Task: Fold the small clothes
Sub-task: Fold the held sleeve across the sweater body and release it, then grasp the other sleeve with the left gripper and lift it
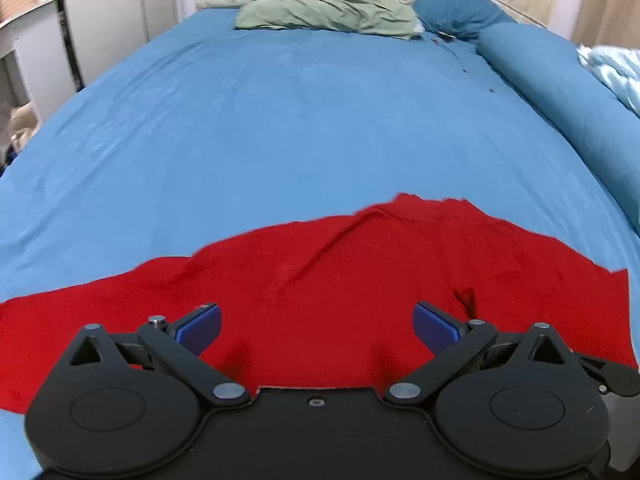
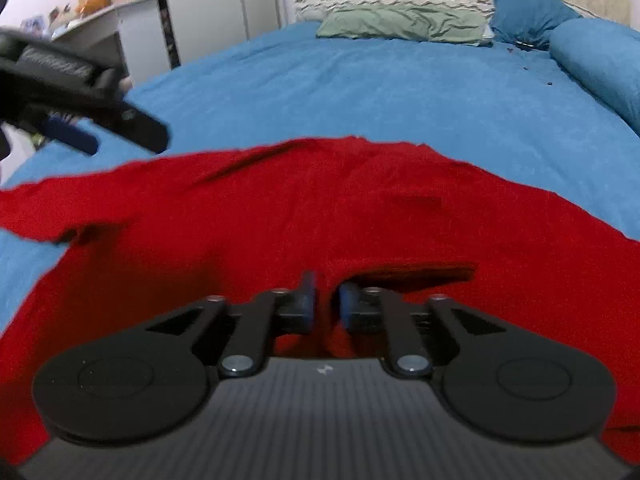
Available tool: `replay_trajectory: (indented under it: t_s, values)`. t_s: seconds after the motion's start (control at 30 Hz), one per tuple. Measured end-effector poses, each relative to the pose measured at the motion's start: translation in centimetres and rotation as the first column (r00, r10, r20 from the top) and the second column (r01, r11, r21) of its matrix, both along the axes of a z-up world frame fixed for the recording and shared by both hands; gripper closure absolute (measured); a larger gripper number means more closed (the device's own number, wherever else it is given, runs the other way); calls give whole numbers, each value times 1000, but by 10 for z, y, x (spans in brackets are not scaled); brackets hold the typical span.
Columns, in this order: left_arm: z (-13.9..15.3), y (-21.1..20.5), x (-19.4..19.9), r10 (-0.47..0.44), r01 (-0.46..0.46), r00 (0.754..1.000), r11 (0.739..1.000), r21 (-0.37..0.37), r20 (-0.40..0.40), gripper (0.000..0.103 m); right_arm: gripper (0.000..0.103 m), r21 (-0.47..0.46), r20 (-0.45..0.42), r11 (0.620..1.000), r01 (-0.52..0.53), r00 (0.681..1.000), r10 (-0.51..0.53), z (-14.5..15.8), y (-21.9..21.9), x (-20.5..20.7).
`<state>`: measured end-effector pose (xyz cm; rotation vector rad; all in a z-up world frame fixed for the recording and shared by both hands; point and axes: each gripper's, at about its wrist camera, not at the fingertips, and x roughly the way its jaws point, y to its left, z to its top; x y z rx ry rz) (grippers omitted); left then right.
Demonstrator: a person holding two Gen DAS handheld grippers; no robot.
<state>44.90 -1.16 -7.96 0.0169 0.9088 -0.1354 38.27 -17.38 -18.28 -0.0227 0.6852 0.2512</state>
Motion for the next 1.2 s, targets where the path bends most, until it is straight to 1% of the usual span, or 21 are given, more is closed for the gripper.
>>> replay_trajectory:
  t_s: [0.03, 0.07, 0.1, 0.2, 0.33, 0.37, 0.43, 0.47, 0.5, 0.53, 0.57, 0.6, 0.7, 0.73, 0.83, 0.9, 0.97, 1.03, 1.07, 1.1, 1.2]
  values:
    - [-1, -9, 0, -28, 28, 1000, 1000, 9, 4, 0, 40, -5, 8, 1000, 0, 1000, 0, 3, -2, -5]
    - [0, -16, 1, -58, 57, 998, 998, 16, 9, 0, 24, -16, 23, 1000, 7, 1000, -7, 7, -4, -12]
    - [-1, -23, -3, -92, 91, 996, 996, 23, 16, 0, 13, -28, 33, 999, 20, 999, -19, 10, -9, -19]
    - [1, -58, -9, -230, 230, 973, 973, 13, 23, 0, 8, -73, 29, 995, 66, 998, -64, 18, -35, -47]
    - [-13, -113, -14, -408, 408, 913, 913, 16, -6, 1, 8, -83, -2, 980, 182, 983, -182, 24, -89, -78]
    - [-18, -123, -14, -434, 434, 901, 901, 23, -9, 3, 7, -77, -8, 976, 205, 978, -206, 25, -98, -84]
    - [-37, -143, -11, -464, 465, 885, 884, 48, -26, 14, 7, -76, -16, 964, 254, 967, -256, 26, -119, -101]
    - [-45, -148, -10, -465, 466, 885, 883, 62, -35, 17, 7, -82, -19, 959, 269, 962, -272, 26, -126, -104]
    - [-51, -150, -9, -451, 453, 892, 888, 75, -36, 27, 7, -92, -25, 954, 285, 957, -288, 24, -133, -110]
    - [-57, -151, -6, -426, 427, 904, 900, 85, -32, 37, 7, -96, -28, 951, 293, 955, -297, 24, -138, -112]
    - [-61, -148, -2, -393, 393, 919, 915, 87, -22, 42, 7, -99, -32, 948, 302, 951, -306, 23, -142, -119]
    - [-62, -143, 2, -349, 348, 937, 934, 81, -1, 48, 7, -102, -36, 944, 312, 948, -317, 22, -145, -112]
    - [-59, -119, 6, -210, 207, 977, 976, 59, 46, 47, 7, -95, -50, 935, 341, 937, -347, 21, -160, -102]
    - [-59, -108, 6, -167, 164, 985, 985, 53, 48, 47, 7, -89, -51, 932, 351, 933, -356, 20, -162, -103]
    - [-62, -86, 4, -98, 98, 995, 995, 12, 18, 47, 7, -69, -68, 924, 376, 922, -381, 17, -166, -98]
    - [-67, -77, -1, -98, 98, 995, 995, -34, -7, 47, 7, -58, -77, 917, 394, 915, -397, 15, -166, -98]
    - [-70, -70, -5, -98, 95, 995, 990, -104, -23, 45, 7, -50, -83, 912, 408, 908, -411, 15, -166, -98]
    - [-68, -73, -10, -120, 114, 992, 977, -180, -25, 37, 7, -46, -87, 907, 418, 903, -420, 15, -165, -99]
    - [-68, -76, -12, -135, 129, 991, 974, -187, -17, 37, 7, -45, -88, 906, 421, 902, -424, 15, -166, -99]
    - [-66, -82, -13, -150, 147, 989, 974, -171, -9, 37, 7, -46, -89, 904, 424, 900, -427, 15, -166, -100]
    - [-65, -102, -13, -212, 212, 977, 973, -92, 17, 37, 7, -47, -92, 903, 427, 898, -429, 14, -167, -98]
